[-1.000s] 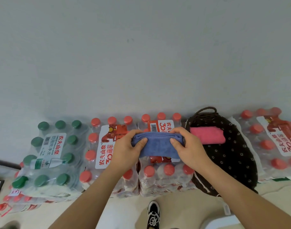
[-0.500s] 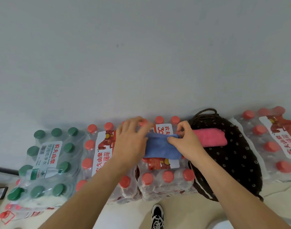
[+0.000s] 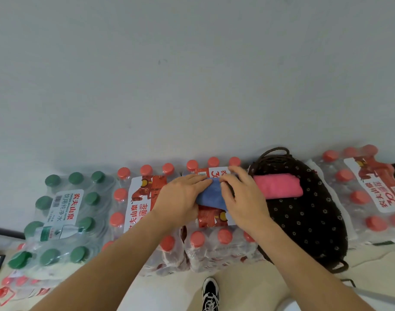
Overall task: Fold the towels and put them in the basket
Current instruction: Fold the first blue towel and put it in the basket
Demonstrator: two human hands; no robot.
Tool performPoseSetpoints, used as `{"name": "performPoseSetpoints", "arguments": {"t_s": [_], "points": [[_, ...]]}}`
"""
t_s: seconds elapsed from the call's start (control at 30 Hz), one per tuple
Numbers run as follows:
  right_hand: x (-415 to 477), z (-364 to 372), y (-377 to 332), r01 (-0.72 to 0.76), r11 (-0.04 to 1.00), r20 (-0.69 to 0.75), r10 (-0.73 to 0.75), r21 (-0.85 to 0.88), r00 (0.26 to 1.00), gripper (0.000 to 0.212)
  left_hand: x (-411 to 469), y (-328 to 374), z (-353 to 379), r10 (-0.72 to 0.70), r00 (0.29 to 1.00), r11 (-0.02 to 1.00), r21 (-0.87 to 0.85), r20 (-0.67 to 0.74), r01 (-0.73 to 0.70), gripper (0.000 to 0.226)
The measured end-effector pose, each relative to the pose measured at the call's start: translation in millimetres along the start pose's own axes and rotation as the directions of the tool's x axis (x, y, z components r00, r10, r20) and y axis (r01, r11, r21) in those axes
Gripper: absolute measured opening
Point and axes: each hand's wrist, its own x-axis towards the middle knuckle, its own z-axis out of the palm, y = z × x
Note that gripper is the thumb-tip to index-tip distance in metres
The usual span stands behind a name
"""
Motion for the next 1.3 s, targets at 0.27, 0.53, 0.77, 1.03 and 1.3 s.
{"name": "performPoseSetpoints", "arguments": {"t_s": [0.27,0.53,0.77,1.03,1.3], "points": [[2.2,-43.2,11.1,-0.17,0.928,0.161,0.121,0.333,0.979,0.037,17.9,-9.8,-25.0,-0.553,0.823,0.414,-0.815,0.129,0.405,0.036],[-39.9,-54.4,-17.7,-0.316,0.783,0.033,0.355,0.536,0.934,0.025,-21.2,39.8,-23.6,-0.583,0.804,0.484,-0.846,-0.12,0.224,0.011],[-102.0,-61.9,-35.6,-0.404,0.713,-0.038,0.515,0.573,0.856,0.02,-69.8,59.3,-29.9,-0.337,0.906,0.244,-0.905,0.257,0.348,0.022],[-137.5,-110.4,13.0,-0.555,0.261,0.324,0.59,0.79,0.74,0.031,-58.2,106.8,-3.3,-0.233,0.825,-0.098,-0.857,0.515,0.507,0.066],[-103.7,-97.8,101.3,-0.421,-0.318,0.508,0.709,0.85,0.489,0.017,36.5,167.9,58.6,-0.247,0.933,0.733,-0.579,0.263,0.357,0.057]]}}
